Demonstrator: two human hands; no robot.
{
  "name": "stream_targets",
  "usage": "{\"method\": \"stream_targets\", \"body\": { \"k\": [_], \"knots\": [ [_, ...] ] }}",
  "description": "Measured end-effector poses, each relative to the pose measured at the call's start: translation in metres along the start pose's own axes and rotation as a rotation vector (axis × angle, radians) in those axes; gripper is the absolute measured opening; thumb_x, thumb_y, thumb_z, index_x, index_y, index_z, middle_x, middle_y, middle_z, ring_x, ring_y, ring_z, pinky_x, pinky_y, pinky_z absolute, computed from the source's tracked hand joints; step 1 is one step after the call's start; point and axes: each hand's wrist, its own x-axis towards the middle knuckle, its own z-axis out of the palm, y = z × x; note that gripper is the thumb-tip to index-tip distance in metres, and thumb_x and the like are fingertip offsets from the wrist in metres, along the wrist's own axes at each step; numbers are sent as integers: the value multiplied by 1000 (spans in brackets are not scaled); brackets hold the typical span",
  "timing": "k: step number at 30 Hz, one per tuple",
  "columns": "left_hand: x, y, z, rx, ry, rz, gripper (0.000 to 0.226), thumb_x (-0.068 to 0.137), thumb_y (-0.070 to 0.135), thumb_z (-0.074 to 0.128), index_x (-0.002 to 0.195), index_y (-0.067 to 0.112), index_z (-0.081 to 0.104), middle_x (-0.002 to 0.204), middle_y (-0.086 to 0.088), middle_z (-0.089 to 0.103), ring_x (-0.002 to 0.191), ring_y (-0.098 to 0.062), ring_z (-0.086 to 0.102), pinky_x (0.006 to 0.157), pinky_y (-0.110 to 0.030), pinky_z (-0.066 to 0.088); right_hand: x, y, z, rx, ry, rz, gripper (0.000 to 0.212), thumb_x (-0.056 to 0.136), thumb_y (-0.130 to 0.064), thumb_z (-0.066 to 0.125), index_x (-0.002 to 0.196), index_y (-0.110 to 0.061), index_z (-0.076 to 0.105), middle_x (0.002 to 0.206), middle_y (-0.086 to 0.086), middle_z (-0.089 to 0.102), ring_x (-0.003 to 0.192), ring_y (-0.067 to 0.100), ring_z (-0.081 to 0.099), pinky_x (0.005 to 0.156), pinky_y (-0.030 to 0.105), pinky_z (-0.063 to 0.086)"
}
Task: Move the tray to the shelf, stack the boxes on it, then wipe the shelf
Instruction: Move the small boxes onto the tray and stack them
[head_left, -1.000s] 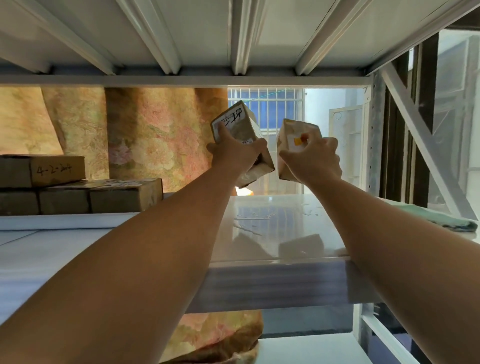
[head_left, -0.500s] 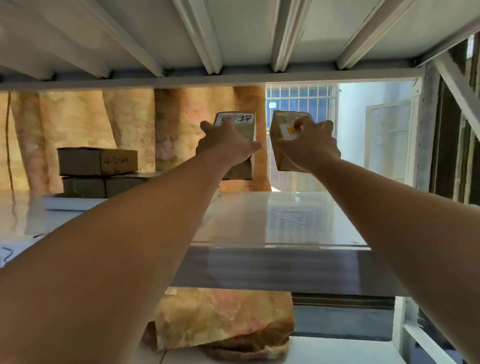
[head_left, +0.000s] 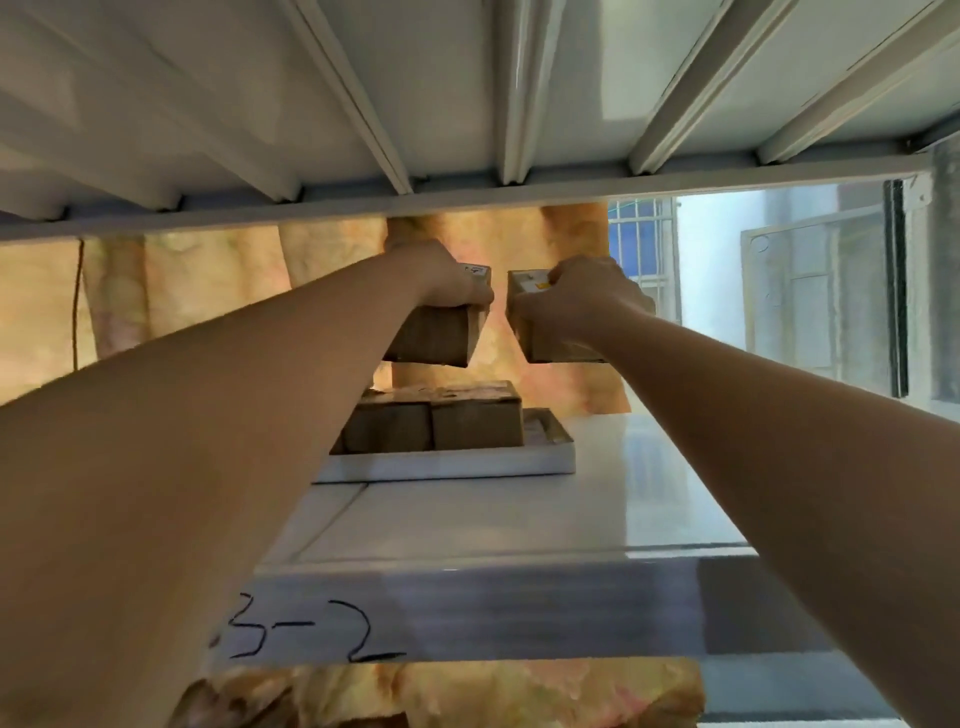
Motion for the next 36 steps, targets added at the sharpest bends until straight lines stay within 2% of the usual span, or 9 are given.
{"method": "stream_targets", "body": {
  "k": [4,7,10,14,18,23,26,31,36],
  "knots": [
    [4,-9,-5,22,-134,71,67,79,57,59,125,10,49,121,-14,54,101,-29,54,85,-36,45,0,-19,10,-81,-49,12,76,64,-73,51,113,-16,61,122,11,59,98,30,61,76,36,51],
    [2,-9,-3,47,-145,92,61,82,51,60,126,9,51,124,-15,54,96,-28,51,81,-33,41,-1,-26,14,-113,-66,36,74,65,-73,53,112,-16,61,124,10,57,99,30,60,73,35,48],
    [5,-11,2,64,-146,96,58,86,50,54,126,9,53,127,-15,54,106,-29,54,79,-32,39,-3,-29,21,-149,-98,14,74,68,-73,51,115,-17,61,126,9,57,102,28,59,70,33,43],
    [10,-13,12,127,-195,102,50,88,44,53,123,9,57,125,-14,56,97,-27,51,81,-32,40,-6,-35,23,-185,-107,-19,77,71,-75,50,122,-18,58,135,9,49,105,28,58,72,33,44],
    [13,-14,20,181,-200,95,44,90,37,51,120,6,57,105,-12,53,91,-25,50,79,-32,40,-7,-39,24,-178,-143,-17,71,71,-71,54,115,-15,59,127,10,53,100,28,59,76,34,48],
    [8,-14,27,182,-253,77,42,95,32,46,124,3,55,126,-17,54,105,-28,54,84,-31,42,-3,-33,30,-101,-202,-21,55,71,-67,55,88,-14,56,106,10,61,83,24,60,62,29,45],
    [6,-17,26,173,-247,62,39,95,29,45,123,3,55,118,-16,55,105,-28,56,79,-30,41,-2,-31,34,-45,-224,-14,54,69,-67,55,81,-14,57,99,9,62,76,22,60,54,27,41],
    [9,-26,24,157,-231,31,33,86,33,55,107,8,58,101,-9,55,87,-22,54,70,-30,40,-6,-35,37,-22,-203,-57,67,61,-69,48,97,-15,64,109,11,63,87,27,62,69,34,50],
    [8,-31,28,136,-216,34,41,92,33,49,123,8,54,119,-11,55,105,-26,54,78,-30,40,-3,-36,41,-38,-212,-62,58,69,-67,50,93,-16,61,114,10,60,89,27,61,70,33,47]
  ]
}}
